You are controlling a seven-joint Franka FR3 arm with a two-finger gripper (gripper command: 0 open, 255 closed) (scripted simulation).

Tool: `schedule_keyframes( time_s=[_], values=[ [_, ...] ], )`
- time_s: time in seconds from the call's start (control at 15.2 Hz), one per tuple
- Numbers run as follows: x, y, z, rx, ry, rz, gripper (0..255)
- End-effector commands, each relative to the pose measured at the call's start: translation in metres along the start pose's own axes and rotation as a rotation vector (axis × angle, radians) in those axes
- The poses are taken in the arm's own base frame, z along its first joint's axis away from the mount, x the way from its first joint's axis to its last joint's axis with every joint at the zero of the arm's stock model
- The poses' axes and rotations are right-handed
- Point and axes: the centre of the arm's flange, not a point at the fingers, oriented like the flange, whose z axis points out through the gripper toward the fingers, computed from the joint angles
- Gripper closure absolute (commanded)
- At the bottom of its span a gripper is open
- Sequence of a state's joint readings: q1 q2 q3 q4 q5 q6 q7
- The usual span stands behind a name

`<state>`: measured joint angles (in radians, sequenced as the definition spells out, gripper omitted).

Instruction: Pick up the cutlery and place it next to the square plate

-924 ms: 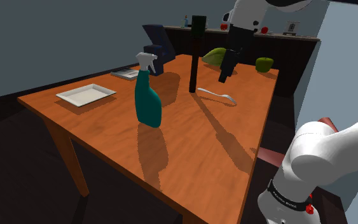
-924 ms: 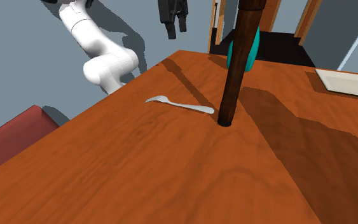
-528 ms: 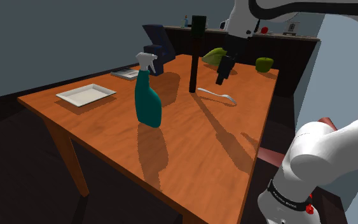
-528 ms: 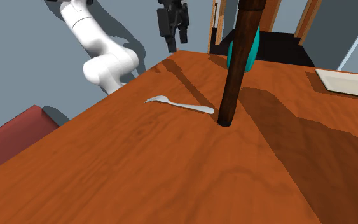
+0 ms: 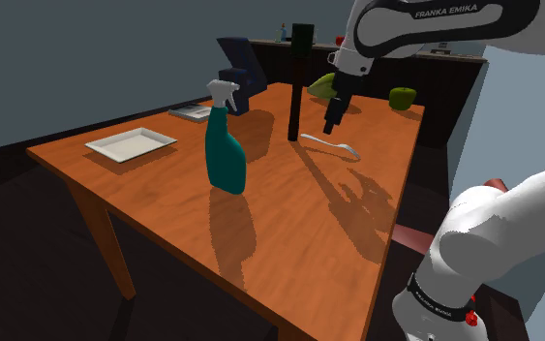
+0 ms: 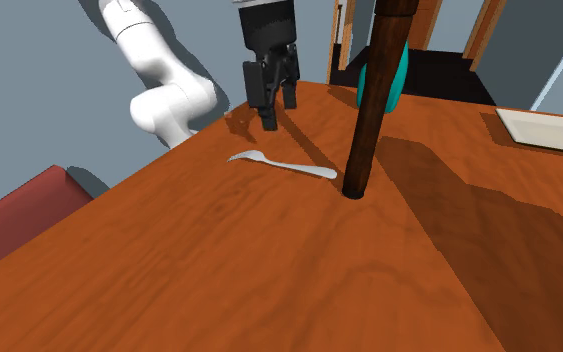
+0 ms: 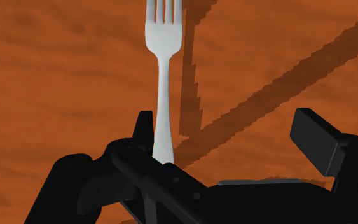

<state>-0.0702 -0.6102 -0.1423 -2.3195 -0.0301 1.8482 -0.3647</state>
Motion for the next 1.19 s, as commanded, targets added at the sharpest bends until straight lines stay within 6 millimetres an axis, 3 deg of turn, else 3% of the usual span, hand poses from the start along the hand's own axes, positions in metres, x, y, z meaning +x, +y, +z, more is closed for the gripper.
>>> schedule_keyframes(
  time_s=[0.0, 0.13, 0.66, 1.12],
  values=[
    [0.007, 0.022, 0.014, -0.008, 0.001, -0.001, 0],
    [0.013, 0.038, 0.023, -0.012, 0.002, -0.001, 0],
    [0.013, 0.038, 0.063, -0.012, 0.002, -0.001, 0],
    [0.013, 0.038, 0.063, -0.012, 0.002, -0.001, 0]
  ],
)
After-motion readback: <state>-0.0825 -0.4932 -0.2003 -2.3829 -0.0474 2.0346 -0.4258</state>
